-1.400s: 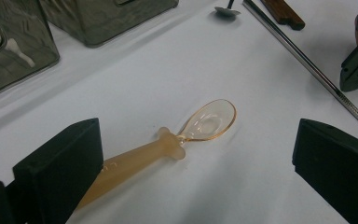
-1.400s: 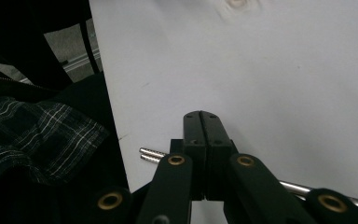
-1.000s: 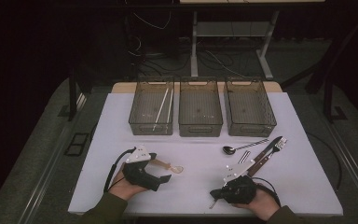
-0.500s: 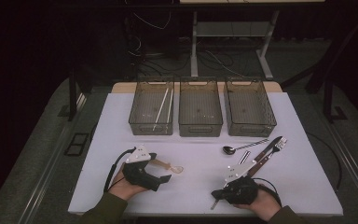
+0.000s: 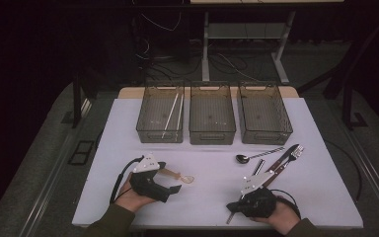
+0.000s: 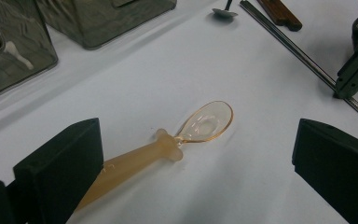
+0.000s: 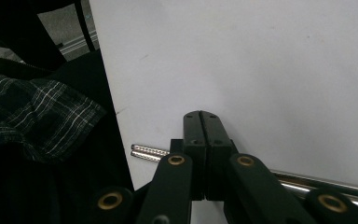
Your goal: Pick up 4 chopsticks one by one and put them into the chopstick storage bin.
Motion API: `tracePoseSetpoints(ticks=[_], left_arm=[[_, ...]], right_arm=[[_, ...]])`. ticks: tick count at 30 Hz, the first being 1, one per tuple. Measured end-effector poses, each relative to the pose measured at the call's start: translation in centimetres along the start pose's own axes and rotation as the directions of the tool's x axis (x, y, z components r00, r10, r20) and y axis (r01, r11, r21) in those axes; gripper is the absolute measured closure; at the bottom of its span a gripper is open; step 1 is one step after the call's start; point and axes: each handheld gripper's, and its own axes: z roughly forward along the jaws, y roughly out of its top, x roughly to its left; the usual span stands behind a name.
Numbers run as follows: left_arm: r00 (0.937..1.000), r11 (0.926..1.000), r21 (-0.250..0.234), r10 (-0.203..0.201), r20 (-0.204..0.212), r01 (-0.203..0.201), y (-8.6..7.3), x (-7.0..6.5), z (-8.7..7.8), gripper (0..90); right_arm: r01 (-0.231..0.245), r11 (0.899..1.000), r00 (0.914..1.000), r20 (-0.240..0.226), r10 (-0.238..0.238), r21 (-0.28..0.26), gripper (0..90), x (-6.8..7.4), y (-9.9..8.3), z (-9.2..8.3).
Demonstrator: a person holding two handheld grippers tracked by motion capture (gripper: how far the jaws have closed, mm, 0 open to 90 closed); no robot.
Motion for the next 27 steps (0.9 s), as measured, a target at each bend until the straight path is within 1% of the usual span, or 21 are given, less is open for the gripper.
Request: tracePoseSetpoints(ticks=[9, 27], left_arm=[[1.0000, 1.0000, -0.002, -0.001, 0.000, 0.001, 0.0, 0.0, 0.0, 0.5], [1.0000, 1.0000, -0.001, 0.000, 0.000, 0.000, 0.0, 0.0, 0.0, 0.5]], right_arm=[[-0.001, 1.000, 1.0000, 0.005, 0.001, 0.009, 90.0, 0.1, -0.3, -0.3], [-0.011, 0.999, 0.9998, 0.018, 0.010, 0.037, 90.0, -0.1, -1.4, -1.6]])
